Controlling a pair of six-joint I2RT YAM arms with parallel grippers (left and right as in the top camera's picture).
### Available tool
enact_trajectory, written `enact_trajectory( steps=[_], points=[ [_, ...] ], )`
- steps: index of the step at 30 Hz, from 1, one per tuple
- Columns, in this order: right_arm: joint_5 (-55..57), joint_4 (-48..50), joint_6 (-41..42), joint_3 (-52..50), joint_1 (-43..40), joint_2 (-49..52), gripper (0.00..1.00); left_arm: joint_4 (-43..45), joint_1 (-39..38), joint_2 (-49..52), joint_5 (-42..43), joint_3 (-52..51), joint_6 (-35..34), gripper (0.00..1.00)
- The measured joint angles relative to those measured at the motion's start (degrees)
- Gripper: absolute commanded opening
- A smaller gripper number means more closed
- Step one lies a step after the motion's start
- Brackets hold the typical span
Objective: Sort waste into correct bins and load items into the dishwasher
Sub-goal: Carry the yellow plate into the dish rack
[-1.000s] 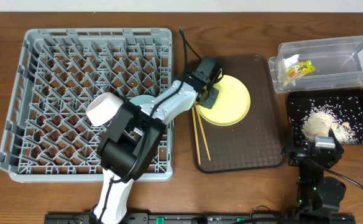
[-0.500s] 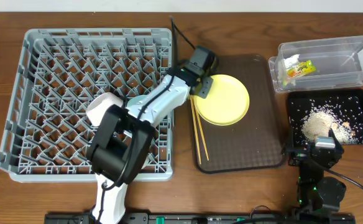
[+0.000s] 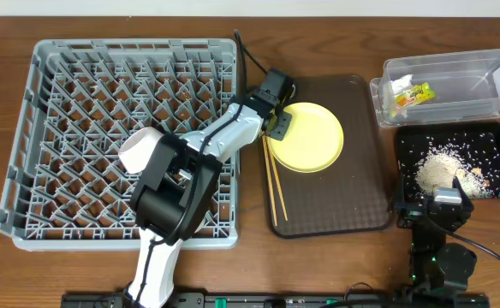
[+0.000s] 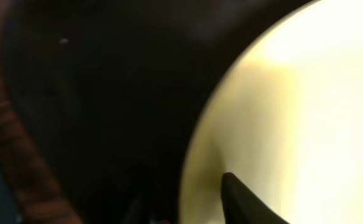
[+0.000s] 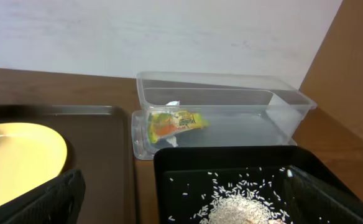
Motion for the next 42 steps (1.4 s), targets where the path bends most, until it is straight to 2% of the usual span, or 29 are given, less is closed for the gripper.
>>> enact_trajectory(
  steps=[5, 10, 15, 21, 25, 31, 37, 42],
  points=[
    [0.0, 0.0, 0.0, 0.0, 0.0, 0.0, 0.99, 0.0, -0.2, 0.0, 4.9, 0.0, 0.5, 0.22],
    [0.0, 0.0, 0.0, 0.0, 0.0, 0.0, 0.99, 0.0, -1.2, 0.0, 7.3, 0.0, 0.7, 0.06],
    [0.0, 0.0, 0.0, 0.0, 0.0, 0.0, 0.99, -0.6, -1.2, 0.0, 8.5, 0.1, 0.9, 0.06],
    [0.0, 0.0, 0.0, 0.0, 0.0, 0.0, 0.99, -9.0, 0.5, -2.0, 7.3, 1.2, 0.9, 0.06],
    [0.0, 0.0, 0.0, 0.0, 0.0, 0.0, 0.99, -16.2, 1.5, -8.2, 2.1, 3.2, 1.0, 0.06],
    [0.0, 0.0, 0.0, 0.0, 0.0, 0.0, 0.99, -24.1, 1.6, -24.2, -8.7, 8.2, 2.7, 0.06],
    [0.0, 0.0, 0.0, 0.0, 0.0, 0.0, 0.99, -36.7, 1.5, -37.0, -27.7, 9.1, 3.1, 0.06],
    [0.0, 0.0, 0.0, 0.0, 0.0, 0.0, 0.99, -46.5, 1.6, -39.1, -45.2, 9.0, 3.7, 0.06]
  ],
)
